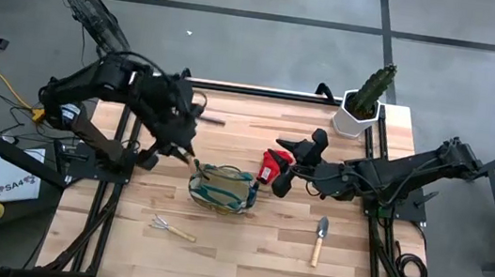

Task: Pick & Place Garden tools in Gardening bag
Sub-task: Put the left light brown trowel into the gardening bag

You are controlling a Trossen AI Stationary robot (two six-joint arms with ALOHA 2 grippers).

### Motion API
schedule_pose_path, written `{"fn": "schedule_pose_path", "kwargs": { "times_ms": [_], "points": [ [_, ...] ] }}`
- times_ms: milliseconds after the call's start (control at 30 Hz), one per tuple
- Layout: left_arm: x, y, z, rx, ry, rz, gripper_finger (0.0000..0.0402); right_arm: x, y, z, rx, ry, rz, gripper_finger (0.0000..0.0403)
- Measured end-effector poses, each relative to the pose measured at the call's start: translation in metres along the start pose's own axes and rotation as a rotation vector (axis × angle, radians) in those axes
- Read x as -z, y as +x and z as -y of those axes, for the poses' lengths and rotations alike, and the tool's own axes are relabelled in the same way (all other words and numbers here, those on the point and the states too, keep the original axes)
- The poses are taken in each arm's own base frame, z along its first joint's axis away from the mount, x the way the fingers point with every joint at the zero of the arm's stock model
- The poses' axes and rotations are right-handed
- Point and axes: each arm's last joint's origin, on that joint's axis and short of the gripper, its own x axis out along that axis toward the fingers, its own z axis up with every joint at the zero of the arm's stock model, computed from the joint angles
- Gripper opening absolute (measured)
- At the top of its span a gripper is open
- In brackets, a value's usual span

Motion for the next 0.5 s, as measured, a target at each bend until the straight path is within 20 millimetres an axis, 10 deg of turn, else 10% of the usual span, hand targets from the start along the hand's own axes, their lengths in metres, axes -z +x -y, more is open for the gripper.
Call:
{"fn": "schedule_pose_path", "kwargs": {
  "times_ms": [500],
  "points": [
    [-0.006, 0.01, 0.038, 0.015, 0.222, -0.062, 0.0063, 0.0, 0.0, 0.0, 0.002, 0.005, -0.001, 0.0142]
  ]
}}
